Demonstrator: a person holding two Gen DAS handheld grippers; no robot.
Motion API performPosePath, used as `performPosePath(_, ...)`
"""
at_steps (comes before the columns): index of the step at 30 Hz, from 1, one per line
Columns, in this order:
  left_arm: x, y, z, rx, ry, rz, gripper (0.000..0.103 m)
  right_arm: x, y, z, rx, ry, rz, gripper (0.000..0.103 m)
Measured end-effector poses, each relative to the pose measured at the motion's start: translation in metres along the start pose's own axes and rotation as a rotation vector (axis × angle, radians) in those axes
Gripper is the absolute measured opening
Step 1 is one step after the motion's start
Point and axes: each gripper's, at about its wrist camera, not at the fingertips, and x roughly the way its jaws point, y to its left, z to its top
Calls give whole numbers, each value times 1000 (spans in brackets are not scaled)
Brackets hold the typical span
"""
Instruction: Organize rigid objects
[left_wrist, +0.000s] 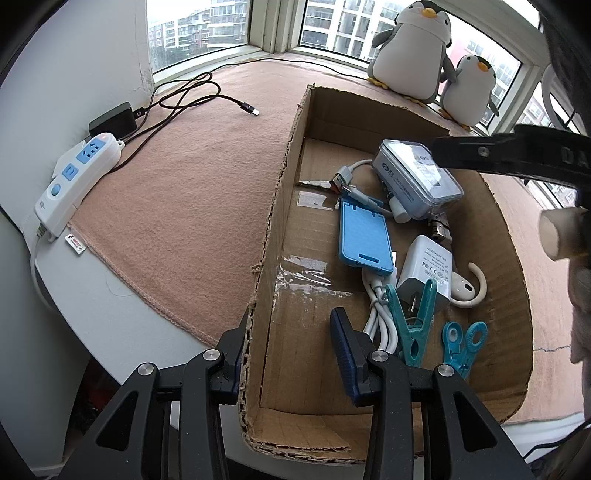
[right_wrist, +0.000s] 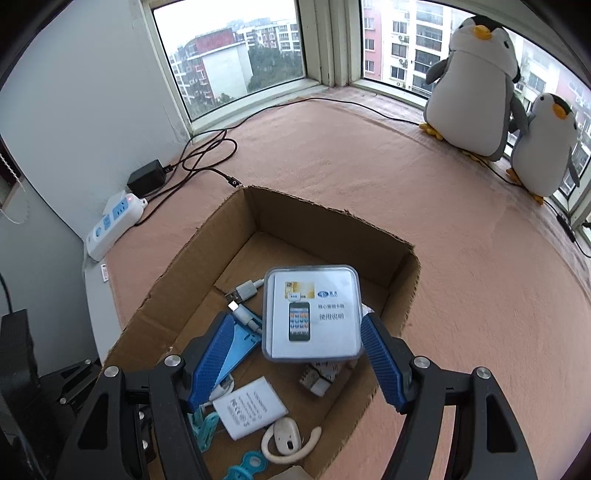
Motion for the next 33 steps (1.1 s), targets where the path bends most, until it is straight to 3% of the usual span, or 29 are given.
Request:
performPosePath(14, -10, 4, 3, 9, -18, 37, 42, -54, -34, -54, 115, -81, -43, 68)
performPosePath(21, -23, 8, 4, 11, -44, 64, 43, -70, -64, -88, 220, -81, -58, 68)
performPosePath(23, -30, 10, 4, 15, -61, 80, 47, -74, -70, -98, 238, -81, -57, 68)
performPosePath(33, -76, 7, 6, 41, -159, 105, 49, -109, -68, -131, 273, -134, -134, 68)
